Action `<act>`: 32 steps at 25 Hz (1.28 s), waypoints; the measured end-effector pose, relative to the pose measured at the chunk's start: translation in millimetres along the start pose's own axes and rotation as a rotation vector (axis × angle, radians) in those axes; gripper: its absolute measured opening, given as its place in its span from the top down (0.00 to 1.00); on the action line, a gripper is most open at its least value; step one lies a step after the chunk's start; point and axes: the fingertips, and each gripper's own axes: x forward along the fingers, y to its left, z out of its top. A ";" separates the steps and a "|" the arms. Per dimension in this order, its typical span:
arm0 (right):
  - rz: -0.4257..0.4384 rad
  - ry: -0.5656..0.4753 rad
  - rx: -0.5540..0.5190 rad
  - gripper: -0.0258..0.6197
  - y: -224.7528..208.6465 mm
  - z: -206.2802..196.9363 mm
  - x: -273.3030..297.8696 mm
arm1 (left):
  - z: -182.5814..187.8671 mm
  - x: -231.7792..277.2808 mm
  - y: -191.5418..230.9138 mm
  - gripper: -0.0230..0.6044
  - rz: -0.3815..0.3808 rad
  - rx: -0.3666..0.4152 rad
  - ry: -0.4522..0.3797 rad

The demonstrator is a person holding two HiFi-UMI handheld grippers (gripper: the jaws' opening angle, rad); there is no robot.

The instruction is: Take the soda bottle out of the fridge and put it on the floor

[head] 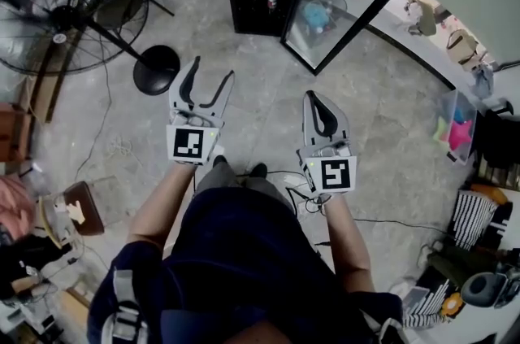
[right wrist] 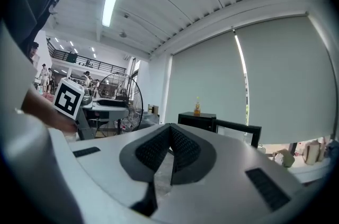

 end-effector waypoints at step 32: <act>-0.094 0.069 0.016 0.93 -116.1 -29.0 298.6 | -60.5 320.9 108.8 0.49 -0.186 -0.003 -0.028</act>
